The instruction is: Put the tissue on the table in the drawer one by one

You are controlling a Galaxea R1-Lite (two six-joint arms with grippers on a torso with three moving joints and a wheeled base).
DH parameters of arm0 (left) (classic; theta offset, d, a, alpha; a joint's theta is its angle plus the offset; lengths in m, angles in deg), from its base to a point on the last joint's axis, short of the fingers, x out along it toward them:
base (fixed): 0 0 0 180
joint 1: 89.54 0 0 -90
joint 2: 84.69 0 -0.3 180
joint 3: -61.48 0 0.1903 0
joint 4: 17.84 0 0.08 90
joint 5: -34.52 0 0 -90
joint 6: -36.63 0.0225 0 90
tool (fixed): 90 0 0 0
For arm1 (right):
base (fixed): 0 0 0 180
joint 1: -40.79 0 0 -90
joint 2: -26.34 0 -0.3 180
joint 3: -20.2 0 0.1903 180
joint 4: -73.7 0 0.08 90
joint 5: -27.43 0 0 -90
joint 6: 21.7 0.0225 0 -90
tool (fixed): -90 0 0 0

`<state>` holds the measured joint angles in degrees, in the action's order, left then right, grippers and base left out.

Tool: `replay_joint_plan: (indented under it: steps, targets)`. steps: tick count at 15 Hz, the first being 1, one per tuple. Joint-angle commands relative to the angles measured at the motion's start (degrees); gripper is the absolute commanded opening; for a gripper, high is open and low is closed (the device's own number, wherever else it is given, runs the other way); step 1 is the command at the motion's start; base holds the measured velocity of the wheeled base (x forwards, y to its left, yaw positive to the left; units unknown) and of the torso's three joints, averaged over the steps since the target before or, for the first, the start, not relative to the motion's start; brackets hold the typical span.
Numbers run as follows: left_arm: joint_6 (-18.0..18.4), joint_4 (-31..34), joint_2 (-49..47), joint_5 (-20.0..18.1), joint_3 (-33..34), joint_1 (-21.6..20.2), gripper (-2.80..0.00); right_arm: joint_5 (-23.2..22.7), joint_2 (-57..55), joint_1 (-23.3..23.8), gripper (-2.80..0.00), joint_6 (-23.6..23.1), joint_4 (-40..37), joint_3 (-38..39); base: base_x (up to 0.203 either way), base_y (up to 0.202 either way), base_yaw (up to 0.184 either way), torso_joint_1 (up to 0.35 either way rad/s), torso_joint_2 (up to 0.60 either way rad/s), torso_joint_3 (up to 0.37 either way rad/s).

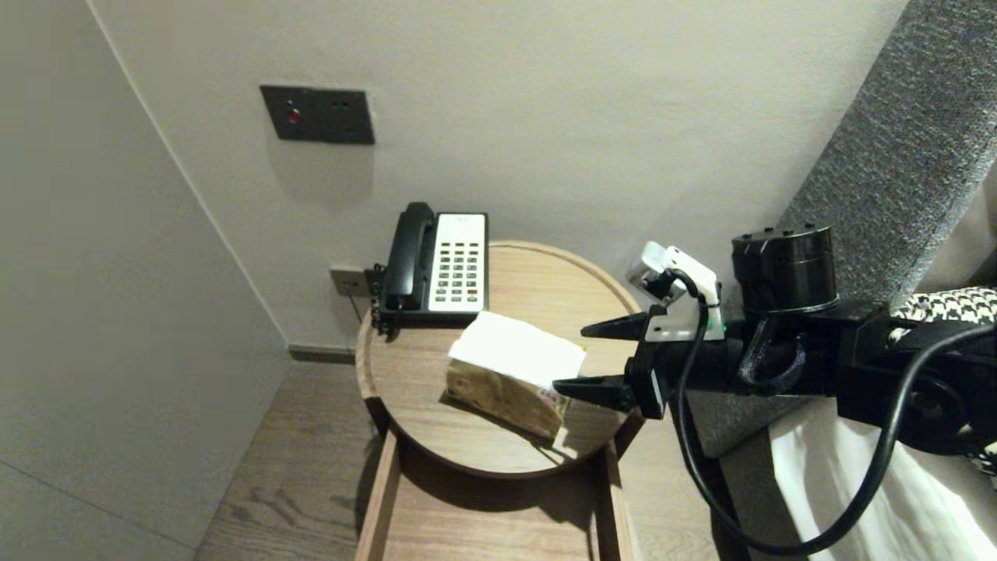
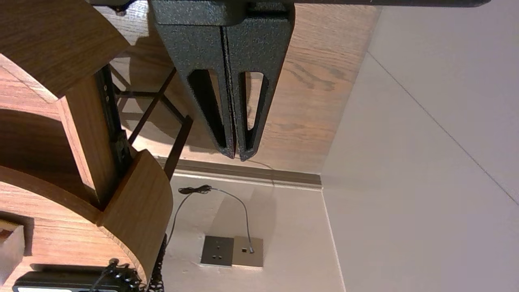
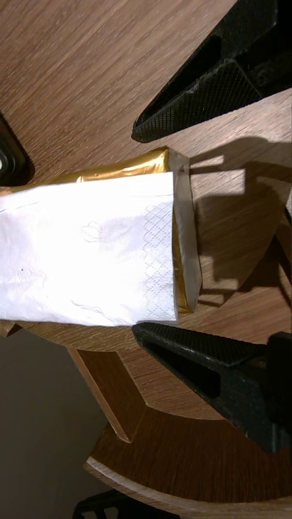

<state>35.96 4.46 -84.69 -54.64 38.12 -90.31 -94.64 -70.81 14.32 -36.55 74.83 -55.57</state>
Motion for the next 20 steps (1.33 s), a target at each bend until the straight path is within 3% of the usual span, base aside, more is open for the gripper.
replay_joint_plan:
  steps: [1, 20]
  targets:
    - [-0.04, -0.06, 0.26, 0.04, 0.0, -0.02, -2.8, -0.62, -1.02, -0.32, 0.0, -0.09, 1.17, 1.23, 0.0, 0.0, 0.0, 0.0, 0.0, 0.0]
    - [-0.04, -0.06, 0.26, 0.04, 0.0, -0.02, -2.8, -0.46, -2.61, -1.47, 0.0, -0.18, 2.92, 1.86, 0.0, 0.0, 0.0, 0.0, 0.0, 0.0]
